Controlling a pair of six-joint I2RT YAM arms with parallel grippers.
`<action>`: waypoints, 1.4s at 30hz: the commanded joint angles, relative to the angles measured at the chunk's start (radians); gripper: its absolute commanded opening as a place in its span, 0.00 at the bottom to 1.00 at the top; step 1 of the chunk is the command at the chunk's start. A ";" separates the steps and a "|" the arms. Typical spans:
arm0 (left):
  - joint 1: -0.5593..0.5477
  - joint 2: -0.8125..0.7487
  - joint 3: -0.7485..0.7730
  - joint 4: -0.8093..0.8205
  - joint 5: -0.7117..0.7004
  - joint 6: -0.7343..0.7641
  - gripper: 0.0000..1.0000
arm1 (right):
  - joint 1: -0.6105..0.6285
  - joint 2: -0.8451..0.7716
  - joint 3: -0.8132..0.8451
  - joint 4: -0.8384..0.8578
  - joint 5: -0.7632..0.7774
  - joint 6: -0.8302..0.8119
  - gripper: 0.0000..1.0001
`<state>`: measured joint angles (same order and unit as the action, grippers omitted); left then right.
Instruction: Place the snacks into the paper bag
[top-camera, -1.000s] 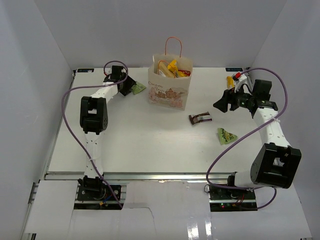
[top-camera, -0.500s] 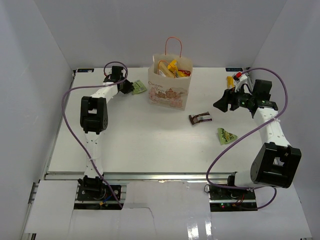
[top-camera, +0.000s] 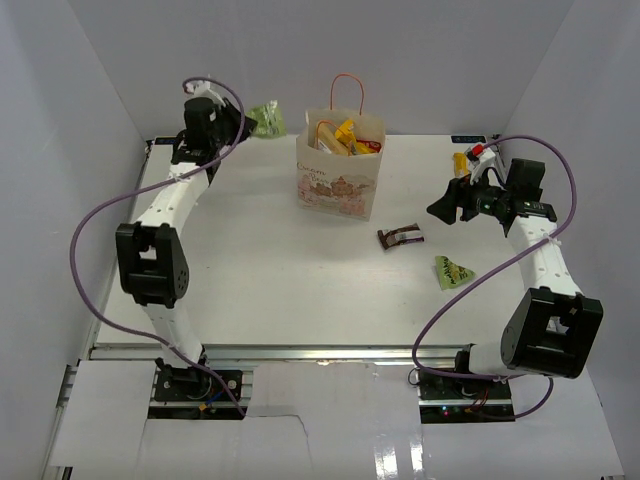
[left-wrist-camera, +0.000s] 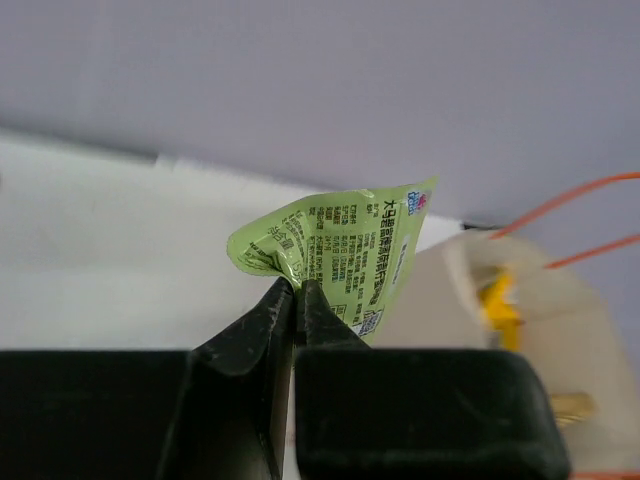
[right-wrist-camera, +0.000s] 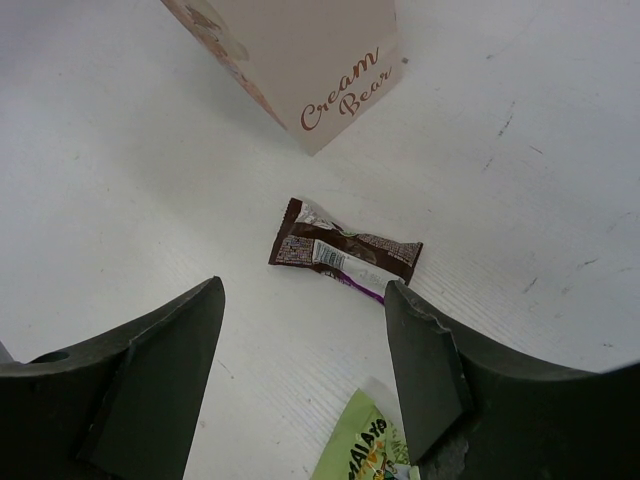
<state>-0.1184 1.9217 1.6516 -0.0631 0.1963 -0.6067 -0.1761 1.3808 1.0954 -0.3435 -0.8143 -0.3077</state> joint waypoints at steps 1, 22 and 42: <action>-0.029 -0.156 0.002 0.204 0.081 0.211 0.00 | -0.003 -0.026 -0.008 0.000 -0.013 -0.016 0.71; -0.294 0.160 0.448 0.189 0.221 0.329 0.00 | -0.005 -0.124 -0.081 -0.025 0.000 -0.070 0.71; -0.379 0.177 0.496 0.163 0.123 0.349 0.70 | -0.005 -0.137 -0.085 -0.040 -0.016 -0.087 0.71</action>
<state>-0.4953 2.1349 2.0682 0.0940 0.3538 -0.2707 -0.1764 1.2705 1.0000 -0.3702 -0.8116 -0.3756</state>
